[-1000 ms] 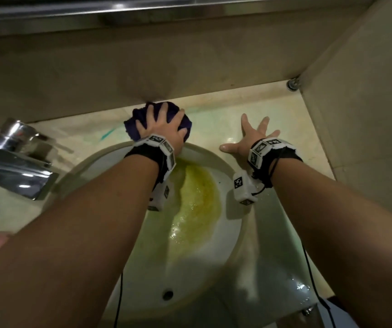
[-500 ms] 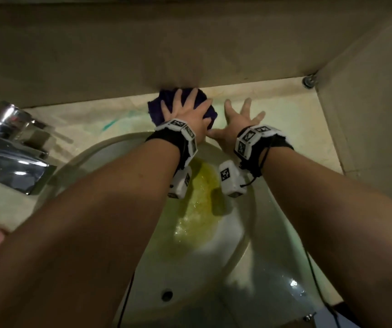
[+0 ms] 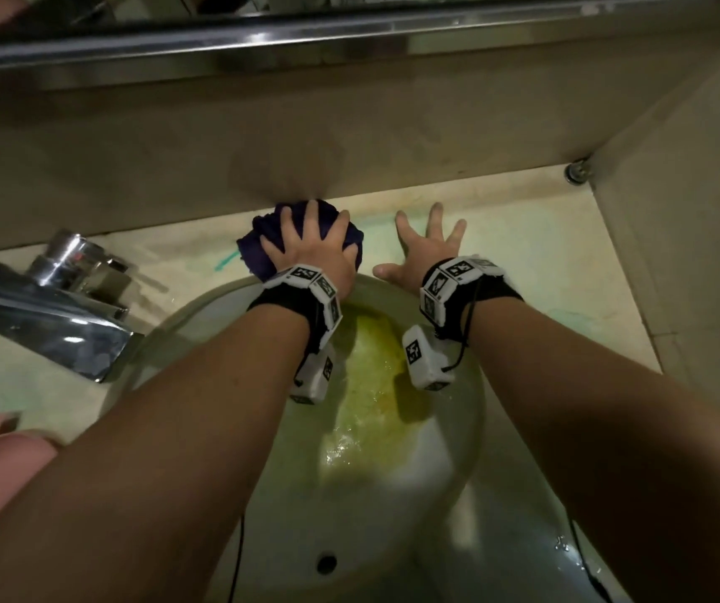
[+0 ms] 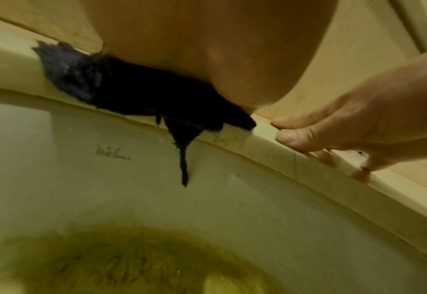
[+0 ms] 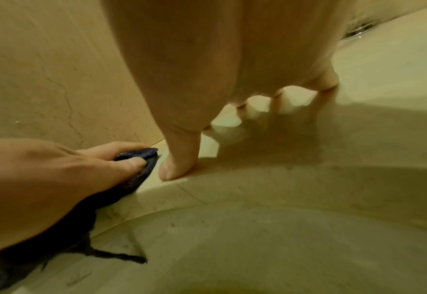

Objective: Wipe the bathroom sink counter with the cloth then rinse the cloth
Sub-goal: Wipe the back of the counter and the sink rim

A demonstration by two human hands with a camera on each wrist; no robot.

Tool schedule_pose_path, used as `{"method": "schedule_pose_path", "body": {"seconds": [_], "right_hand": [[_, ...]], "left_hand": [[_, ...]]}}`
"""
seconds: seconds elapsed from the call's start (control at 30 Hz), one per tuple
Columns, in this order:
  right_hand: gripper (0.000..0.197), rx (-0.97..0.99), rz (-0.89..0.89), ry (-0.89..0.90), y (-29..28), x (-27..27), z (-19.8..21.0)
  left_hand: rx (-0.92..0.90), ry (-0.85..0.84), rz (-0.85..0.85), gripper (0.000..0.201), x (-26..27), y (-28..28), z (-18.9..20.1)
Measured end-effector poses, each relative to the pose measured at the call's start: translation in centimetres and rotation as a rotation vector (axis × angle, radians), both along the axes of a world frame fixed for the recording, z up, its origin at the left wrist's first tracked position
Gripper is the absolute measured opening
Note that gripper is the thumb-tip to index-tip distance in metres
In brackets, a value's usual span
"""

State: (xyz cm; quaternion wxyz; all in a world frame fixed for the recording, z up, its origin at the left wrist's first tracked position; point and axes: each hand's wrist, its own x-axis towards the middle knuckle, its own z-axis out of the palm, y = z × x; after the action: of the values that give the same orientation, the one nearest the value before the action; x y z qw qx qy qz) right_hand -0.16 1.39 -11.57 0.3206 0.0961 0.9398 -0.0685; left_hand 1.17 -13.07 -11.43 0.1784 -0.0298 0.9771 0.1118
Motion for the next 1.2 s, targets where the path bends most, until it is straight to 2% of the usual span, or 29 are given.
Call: {"method": "schedule_pose_path", "body": {"seconds": [0.1,0.23,0.33,0.4,0.53,0.63,0.7,0.77,0.83,0.9,1.1,1.2], "right_hand": [[0.093,0.011,0.005,0.001,0.1,-0.2,-0.3],[0.092,-0.009,-0.016,-0.005,-0.1,-0.2,0.4],[0.092,-0.014,-0.020,-0.012,-0.1,0.0,0.6],[0.093,-0.016,-0.023,-0.015,-0.1,0.0,0.7],[0.093,-0.008,-0.023,-0.019,0.1,0.0,0.6],[0.092,-0.013,-0.025,-0.019,0.2,0.0,0.2],[0.093,-0.019,-0.024,-0.019,0.3,-0.1,0.1],[0.093,-0.020,-0.023,-0.021,0.4,-0.1,0.1],[0.093,-0.018,-0.029,-0.025,0.4,-0.2,0.0],[0.093,-0.022,-0.031,-0.017,0.4,-0.2,-0.1],[0.092,-0.027,-0.029,-0.001,0.4,0.1,0.0],[0.092,-0.022,-0.026,-0.006,0.3,0.2,0.2]], "left_hand": [[-0.028,0.007,-0.023,0.051,-0.1,0.6,-0.2],[0.012,-0.010,-0.135,0.059,-0.3,1.0,0.2],[0.057,-0.100,-0.234,0.072,-0.8,-0.7,0.8],[0.056,-0.105,-0.274,0.073,-0.8,-2.1,1.1],[0.006,-0.038,-0.177,0.061,0.1,-1.6,1.2],[-0.071,0.048,-0.066,0.063,0.5,-1.1,1.4],[-0.097,0.139,-0.111,0.066,0.5,-1.7,1.2],[-0.070,0.222,-0.227,0.064,0.7,-2.5,0.4],[-0.021,0.181,-0.310,0.060,0.9,-2.9,-0.4],[-0.014,0.143,-0.320,0.055,0.8,-2.8,-0.9],[0.048,0.089,-0.241,0.051,0.0,0.3,-0.8],[0.080,0.076,-0.200,0.050,0.2,-0.1,-0.6]]}}
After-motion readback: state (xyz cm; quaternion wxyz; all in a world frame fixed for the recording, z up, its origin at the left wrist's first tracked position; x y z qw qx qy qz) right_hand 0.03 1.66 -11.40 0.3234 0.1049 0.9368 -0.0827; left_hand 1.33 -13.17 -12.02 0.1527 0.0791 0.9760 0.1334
